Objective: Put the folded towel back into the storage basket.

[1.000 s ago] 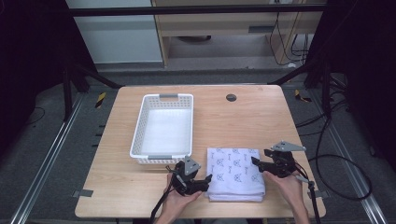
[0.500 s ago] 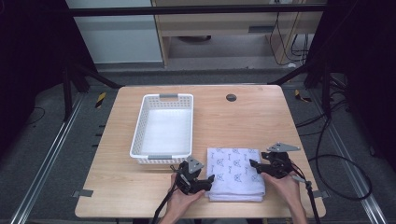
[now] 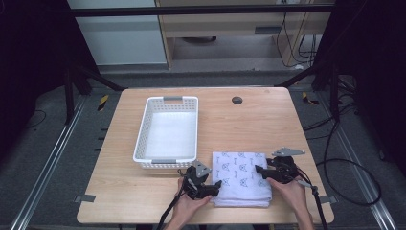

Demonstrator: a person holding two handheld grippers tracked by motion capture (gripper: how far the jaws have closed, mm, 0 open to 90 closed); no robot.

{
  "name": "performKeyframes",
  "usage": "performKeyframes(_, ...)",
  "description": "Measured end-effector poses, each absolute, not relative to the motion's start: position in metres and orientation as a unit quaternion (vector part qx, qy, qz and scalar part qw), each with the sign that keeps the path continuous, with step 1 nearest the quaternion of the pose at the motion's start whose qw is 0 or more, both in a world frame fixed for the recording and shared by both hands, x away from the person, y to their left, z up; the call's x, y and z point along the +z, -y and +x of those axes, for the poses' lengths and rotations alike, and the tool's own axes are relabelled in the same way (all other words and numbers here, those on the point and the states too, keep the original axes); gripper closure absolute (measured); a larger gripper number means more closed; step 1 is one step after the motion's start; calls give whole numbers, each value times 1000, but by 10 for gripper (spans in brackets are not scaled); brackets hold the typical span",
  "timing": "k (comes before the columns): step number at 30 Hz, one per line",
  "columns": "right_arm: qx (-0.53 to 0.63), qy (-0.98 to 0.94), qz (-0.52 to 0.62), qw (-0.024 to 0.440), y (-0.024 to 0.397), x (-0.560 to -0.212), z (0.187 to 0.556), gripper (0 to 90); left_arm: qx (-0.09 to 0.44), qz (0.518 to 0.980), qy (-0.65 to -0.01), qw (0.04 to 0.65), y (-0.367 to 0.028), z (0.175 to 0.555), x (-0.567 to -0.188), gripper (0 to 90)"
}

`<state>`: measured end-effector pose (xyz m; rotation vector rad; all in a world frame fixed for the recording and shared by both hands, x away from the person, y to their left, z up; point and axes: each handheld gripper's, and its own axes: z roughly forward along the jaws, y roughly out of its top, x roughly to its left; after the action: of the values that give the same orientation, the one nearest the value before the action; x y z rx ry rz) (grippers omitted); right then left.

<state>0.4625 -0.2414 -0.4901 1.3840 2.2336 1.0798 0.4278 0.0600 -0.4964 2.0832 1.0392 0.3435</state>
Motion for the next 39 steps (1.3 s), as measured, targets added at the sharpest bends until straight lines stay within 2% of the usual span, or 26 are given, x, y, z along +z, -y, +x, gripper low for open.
performKeyframes(18,377,-769,502,118,244,-498,468,421,118,816,-409,391,-58,431,-503,284)
performKeyframes(22,381,-768,503,109,244,-499,469,450,117,818,-406,390,-57,431,-502,293)
performKeyframes(28,386,-768,501,99,245,-499,470,492,104,819,-403,396,-56,431,-502,361)
performKeyframes(31,388,-767,504,89,245,-499,470,532,95,819,-402,398,-55,431,-501,431)
performKeyframes(39,394,-763,507,77,243,-498,470,616,79,817,-410,399,-54,431,-500,510)
